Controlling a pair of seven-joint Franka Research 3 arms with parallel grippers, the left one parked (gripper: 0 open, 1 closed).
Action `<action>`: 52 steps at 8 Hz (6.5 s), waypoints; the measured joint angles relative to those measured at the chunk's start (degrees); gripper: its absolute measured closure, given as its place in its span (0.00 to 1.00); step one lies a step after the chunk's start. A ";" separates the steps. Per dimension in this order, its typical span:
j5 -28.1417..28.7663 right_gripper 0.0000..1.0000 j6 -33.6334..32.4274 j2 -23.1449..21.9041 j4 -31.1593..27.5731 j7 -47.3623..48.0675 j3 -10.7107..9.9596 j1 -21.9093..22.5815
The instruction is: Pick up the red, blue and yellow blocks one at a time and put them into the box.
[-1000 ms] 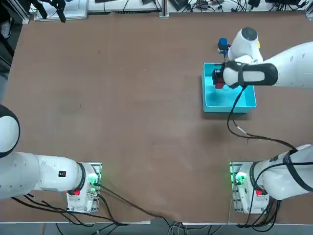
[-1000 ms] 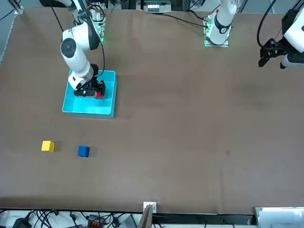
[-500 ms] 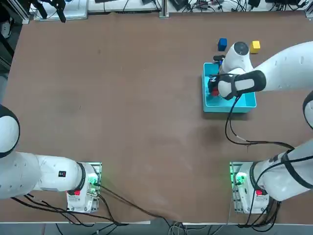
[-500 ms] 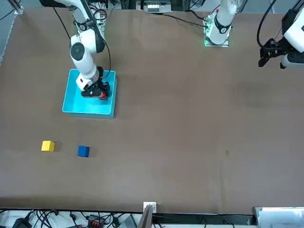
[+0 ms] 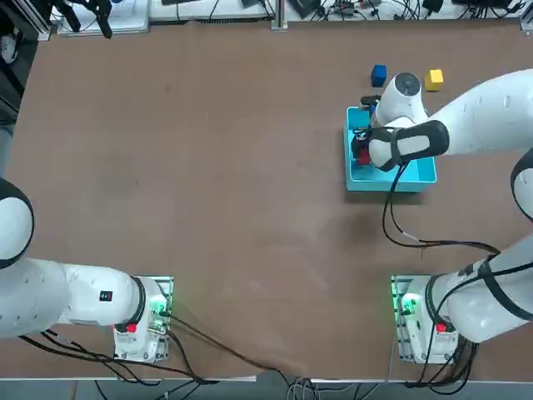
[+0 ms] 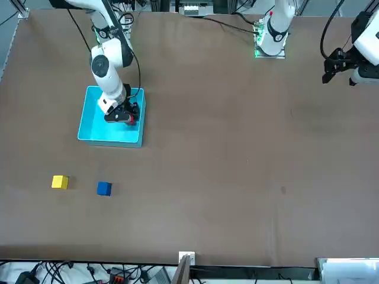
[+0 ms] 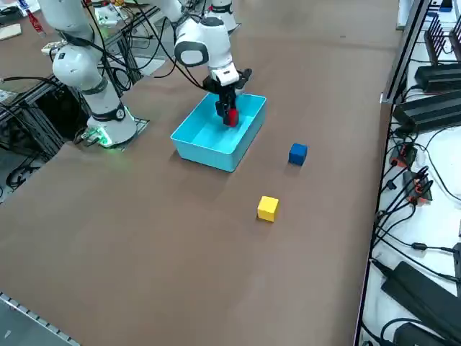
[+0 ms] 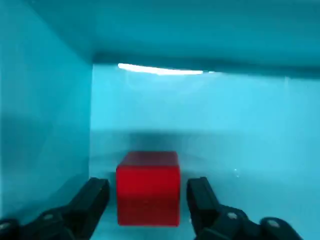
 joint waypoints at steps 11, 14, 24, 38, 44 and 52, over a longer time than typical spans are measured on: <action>-0.29 0.00 -18.39 2.26 24.68 -3.31 -1.01 -7.58; -0.27 0.00 -18.28 17.03 40.03 -3.29 -1.12 -9.53; -0.35 0.00 -18.45 30.95 54.32 -5.77 -1.23 -16.77; -0.36 0.20 -18.36 35.18 56.82 -6.52 -0.31 -17.04; -0.33 0.31 -22.01 21.17 48.45 -7.21 -0.19 -15.32; -0.32 0.31 -18.22 -7.77 6.63 -7.21 0.22 -12.37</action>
